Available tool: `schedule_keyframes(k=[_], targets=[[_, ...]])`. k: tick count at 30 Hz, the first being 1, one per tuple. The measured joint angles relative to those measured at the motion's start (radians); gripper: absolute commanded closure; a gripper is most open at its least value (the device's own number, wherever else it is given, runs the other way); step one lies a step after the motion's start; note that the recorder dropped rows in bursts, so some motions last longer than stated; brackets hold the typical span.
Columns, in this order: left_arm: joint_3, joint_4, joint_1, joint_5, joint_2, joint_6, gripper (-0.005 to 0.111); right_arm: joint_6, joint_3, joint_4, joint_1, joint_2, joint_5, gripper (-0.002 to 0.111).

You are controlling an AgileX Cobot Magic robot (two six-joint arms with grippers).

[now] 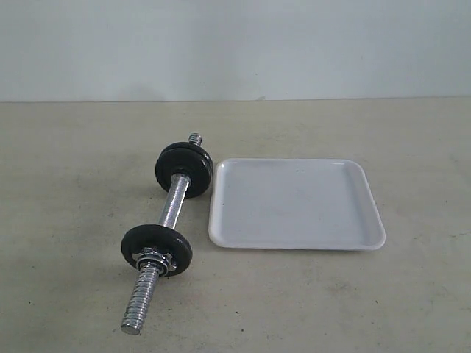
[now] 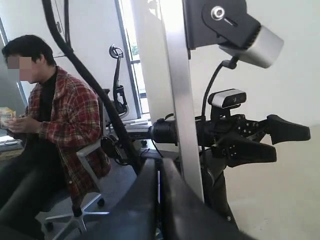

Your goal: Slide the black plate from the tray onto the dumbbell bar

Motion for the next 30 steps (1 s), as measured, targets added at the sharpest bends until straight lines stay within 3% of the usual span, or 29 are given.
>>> schedule_keyframes(k=[11, 16, 21, 30], targets=[[0.032, 0.009, 0.0, -0.124, 0.0, 0.0, 0.002, 0.095, 0.0, -0.165, 0.0, 0.0, -0.015, 0.108], [0.032, 0.096, 0.0, -0.128, 0.0, 0.0, 0.002, 0.191, 0.023, -0.396, 0.0, 0.0, -0.099, 0.108], [0.032, 0.294, 0.0, -0.13, 0.0, 0.0, 0.002, 0.258, 0.108, -0.594, 0.0, 0.0, -0.161, 0.108], [0.032, 0.341, 0.0, -0.132, 0.0, 0.0, 0.002, 0.367, 0.248, -0.683, 0.0, 0.002, -0.261, 0.108]])
